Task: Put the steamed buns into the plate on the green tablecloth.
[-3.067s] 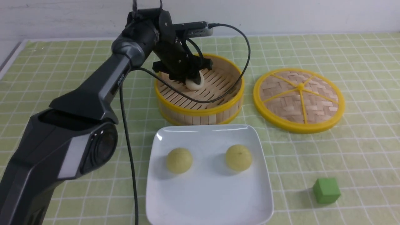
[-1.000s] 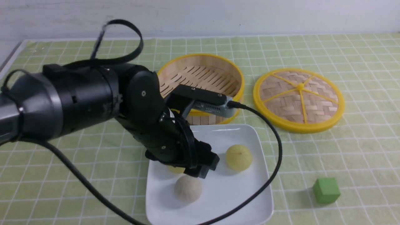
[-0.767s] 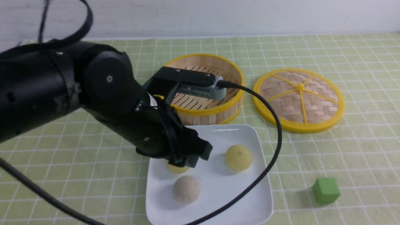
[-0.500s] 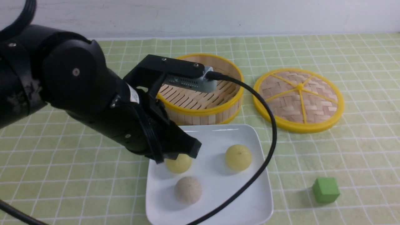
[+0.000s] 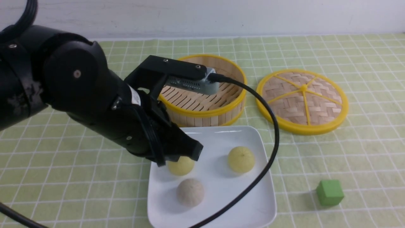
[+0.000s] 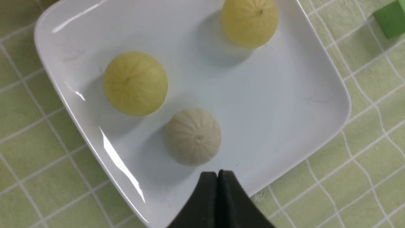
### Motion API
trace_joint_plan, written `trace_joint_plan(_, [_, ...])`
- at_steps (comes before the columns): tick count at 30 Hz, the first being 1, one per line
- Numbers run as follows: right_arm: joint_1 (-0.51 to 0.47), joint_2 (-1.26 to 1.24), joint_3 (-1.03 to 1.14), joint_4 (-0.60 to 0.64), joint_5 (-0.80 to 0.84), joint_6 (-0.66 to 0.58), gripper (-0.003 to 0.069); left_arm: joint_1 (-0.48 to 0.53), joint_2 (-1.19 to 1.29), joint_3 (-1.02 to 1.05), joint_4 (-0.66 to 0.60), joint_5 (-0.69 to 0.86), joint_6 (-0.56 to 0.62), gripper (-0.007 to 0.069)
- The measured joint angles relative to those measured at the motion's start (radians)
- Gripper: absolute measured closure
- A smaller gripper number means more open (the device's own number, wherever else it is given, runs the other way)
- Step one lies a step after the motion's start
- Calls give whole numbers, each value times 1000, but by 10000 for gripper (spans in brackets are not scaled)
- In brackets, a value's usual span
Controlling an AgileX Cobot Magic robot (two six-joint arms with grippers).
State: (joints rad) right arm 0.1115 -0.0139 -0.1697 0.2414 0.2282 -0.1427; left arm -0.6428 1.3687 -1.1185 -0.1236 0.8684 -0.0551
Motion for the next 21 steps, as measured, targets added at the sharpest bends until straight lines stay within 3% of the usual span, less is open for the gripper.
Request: trace_joint_plan(21, [0,0,39,-13,2,2,654,0,0,1,55,-21,-2,605])
